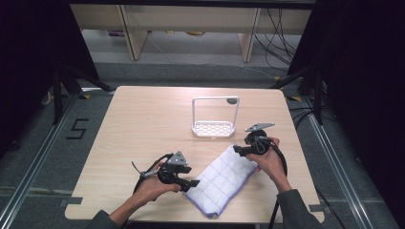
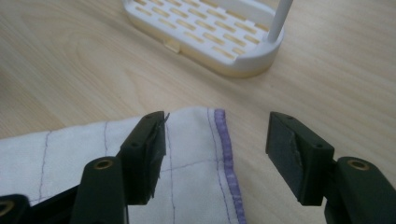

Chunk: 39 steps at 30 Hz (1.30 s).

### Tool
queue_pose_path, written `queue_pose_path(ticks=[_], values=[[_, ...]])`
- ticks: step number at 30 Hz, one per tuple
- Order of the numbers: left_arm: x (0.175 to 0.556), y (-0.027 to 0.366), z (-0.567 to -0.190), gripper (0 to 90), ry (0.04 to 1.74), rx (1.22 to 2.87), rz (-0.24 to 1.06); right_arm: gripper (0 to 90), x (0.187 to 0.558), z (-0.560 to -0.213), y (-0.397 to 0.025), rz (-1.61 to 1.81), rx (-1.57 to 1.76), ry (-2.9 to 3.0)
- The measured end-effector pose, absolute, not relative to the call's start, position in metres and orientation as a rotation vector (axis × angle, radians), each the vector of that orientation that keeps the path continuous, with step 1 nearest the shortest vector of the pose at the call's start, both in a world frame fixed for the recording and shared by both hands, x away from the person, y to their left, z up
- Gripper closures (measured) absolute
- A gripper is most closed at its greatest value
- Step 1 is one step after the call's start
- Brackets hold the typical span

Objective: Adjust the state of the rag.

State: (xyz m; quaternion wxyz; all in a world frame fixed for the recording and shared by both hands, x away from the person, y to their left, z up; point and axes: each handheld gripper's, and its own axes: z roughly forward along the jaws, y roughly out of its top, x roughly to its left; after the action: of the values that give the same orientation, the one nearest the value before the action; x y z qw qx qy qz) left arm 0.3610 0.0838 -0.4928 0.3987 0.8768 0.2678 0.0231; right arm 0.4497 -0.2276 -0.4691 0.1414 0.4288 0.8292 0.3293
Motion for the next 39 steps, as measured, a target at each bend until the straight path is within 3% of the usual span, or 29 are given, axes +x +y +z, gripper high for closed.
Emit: queue_pose_path(ticks=[2,3,7,9,10,11,19,24,28,32,34,39], values=[[0.353,0.085,-0.494,45.5,0.656,2.252,0.039,43.1,0.448,-0.472,-0.227,0.911,1.269,2.423],[0.345,0.086,-0.496,52.6,0.629,2.258,0.036,48.9,0.448,-0.475,-0.226,0.883,1.291,2.449],[0.339,0.086,-0.501,61.2,0.58,2.291,0.034,57.4,0.453,-0.487,-0.221,0.865,1.247,2.465],[0.334,0.087,-0.505,71.4,0.556,2.298,0.04,68.5,0.459,-0.495,-0.215,0.842,1.206,2.507],[0.334,0.087,-0.505,73.5,0.556,2.298,0.04,68.5,0.459,-0.495,-0.215,0.842,1.206,2.507],[0.332,0.086,-0.505,74.1,0.552,2.299,0.048,73.6,0.461,-0.494,-0.209,0.858,1.163,2.52],[0.3,0.071,-0.504,75.3,0.457,2.305,0.057,75.4,0.474,-0.495,-0.173,0.858,1.005,2.57],[0.291,0.057,-0.506,70.8,0.446,2.284,0.031,73.0,0.484,-0.494,-0.139,0.832,0.911,2.633],[0.29,0.057,-0.504,57.1,0.411,2.305,0.044,52.4,0.485,-0.49,-0.129,0.854,0.95,2.595],[0.301,0.066,-0.49,41.0,0.453,2.221,0.012,41.4,0.478,-0.469,-0.148,0.946,1.055,2.509],[0.311,0.07,-0.483,35.4,0.479,2.171,0.014,40.3,0.476,-0.46,-0.163,1.025,1.067,2.448],[0.346,0.081,-0.472,33.3,0.597,2.106,0.124,39.3,0.471,-0.453,-0.203,1.001,1.15,2.411]])
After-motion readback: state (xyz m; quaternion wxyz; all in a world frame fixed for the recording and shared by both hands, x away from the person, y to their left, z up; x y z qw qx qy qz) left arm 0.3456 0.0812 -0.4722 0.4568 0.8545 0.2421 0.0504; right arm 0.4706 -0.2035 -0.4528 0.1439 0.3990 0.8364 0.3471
